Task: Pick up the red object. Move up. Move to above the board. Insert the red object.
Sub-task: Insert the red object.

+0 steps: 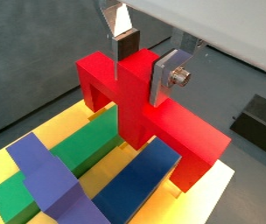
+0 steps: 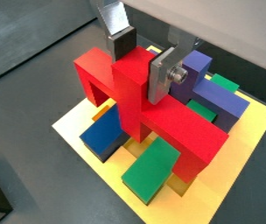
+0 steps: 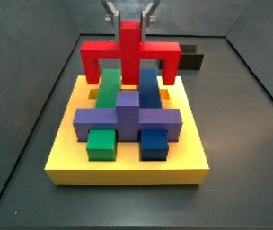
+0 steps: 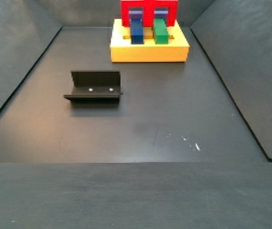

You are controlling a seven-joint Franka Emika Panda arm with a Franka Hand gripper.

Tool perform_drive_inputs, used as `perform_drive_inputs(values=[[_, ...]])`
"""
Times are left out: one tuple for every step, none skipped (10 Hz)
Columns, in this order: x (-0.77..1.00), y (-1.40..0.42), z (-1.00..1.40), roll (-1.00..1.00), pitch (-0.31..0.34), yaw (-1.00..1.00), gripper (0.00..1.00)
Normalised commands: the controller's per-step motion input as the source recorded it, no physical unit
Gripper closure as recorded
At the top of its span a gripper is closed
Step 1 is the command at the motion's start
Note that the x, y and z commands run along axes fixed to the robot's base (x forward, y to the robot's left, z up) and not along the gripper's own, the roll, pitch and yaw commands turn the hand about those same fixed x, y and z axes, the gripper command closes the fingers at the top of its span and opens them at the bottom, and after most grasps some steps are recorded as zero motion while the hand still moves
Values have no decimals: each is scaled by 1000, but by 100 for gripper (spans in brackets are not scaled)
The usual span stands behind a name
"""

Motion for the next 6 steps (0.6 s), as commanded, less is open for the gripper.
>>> perform_drive_inputs(values=[[114,46,-80,0,-57,0,100],[0,140,-220,0,-60,0,100],[43,143,-234,0,-56,0,100],[-51,111,-269,0,-39,0,100],[-23,0,-200,0,-60,0,100],[0,0,-251,0,-86,0,100]])
